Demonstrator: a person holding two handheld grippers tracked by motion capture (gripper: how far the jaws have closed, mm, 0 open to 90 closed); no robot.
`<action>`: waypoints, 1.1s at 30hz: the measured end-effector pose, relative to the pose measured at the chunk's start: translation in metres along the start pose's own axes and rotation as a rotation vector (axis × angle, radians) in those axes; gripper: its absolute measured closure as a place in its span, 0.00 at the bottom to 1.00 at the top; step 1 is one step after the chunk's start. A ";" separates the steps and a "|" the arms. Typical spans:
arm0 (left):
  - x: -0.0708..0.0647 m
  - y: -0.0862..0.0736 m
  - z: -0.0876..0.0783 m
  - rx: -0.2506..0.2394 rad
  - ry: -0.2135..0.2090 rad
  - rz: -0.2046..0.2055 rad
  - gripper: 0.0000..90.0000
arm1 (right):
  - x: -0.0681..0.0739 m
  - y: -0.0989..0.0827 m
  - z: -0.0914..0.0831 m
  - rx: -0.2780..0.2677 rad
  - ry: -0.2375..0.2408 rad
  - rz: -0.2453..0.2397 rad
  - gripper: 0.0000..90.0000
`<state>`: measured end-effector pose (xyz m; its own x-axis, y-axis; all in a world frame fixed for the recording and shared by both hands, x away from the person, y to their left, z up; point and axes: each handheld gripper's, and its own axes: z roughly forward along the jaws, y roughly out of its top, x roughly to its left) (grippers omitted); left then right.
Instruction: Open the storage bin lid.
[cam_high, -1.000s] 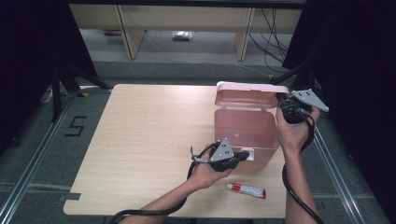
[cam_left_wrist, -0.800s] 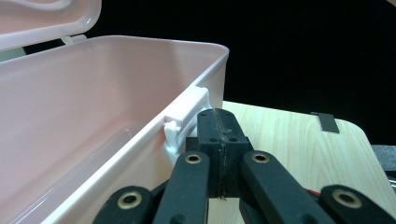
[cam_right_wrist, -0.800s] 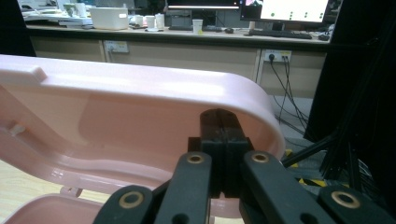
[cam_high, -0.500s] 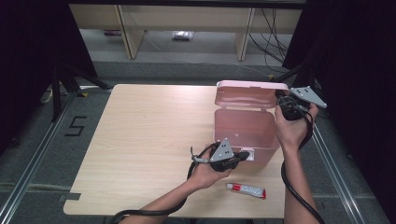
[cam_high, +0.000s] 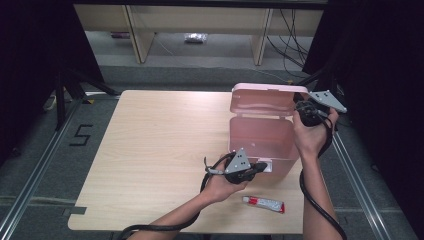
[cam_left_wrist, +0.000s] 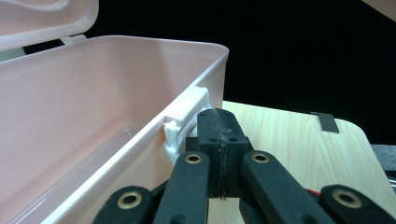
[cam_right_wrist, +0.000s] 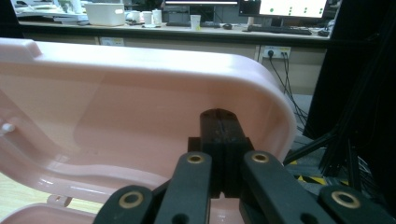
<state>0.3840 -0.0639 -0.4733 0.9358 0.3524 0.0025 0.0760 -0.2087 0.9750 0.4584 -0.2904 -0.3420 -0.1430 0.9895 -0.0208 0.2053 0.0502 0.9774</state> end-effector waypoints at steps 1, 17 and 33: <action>0.000 0.000 0.000 0.000 0.000 0.000 1.00 | 0.000 0.000 0.001 -0.004 -0.003 0.002 1.00; 0.000 0.000 0.000 0.001 -0.002 0.000 1.00 | 0.000 -0.001 0.012 0.013 -0.011 -0.010 1.00; 0.000 0.000 0.000 0.001 -0.002 0.001 1.00 | 0.003 -0.001 0.021 0.037 -0.013 -0.015 1.00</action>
<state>0.3840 -0.0638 -0.4731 0.9364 0.3509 0.0028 0.0759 -0.2101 0.9747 0.4783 -0.2850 -0.3470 -0.1335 0.9903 -0.0382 0.2385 0.0696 0.9686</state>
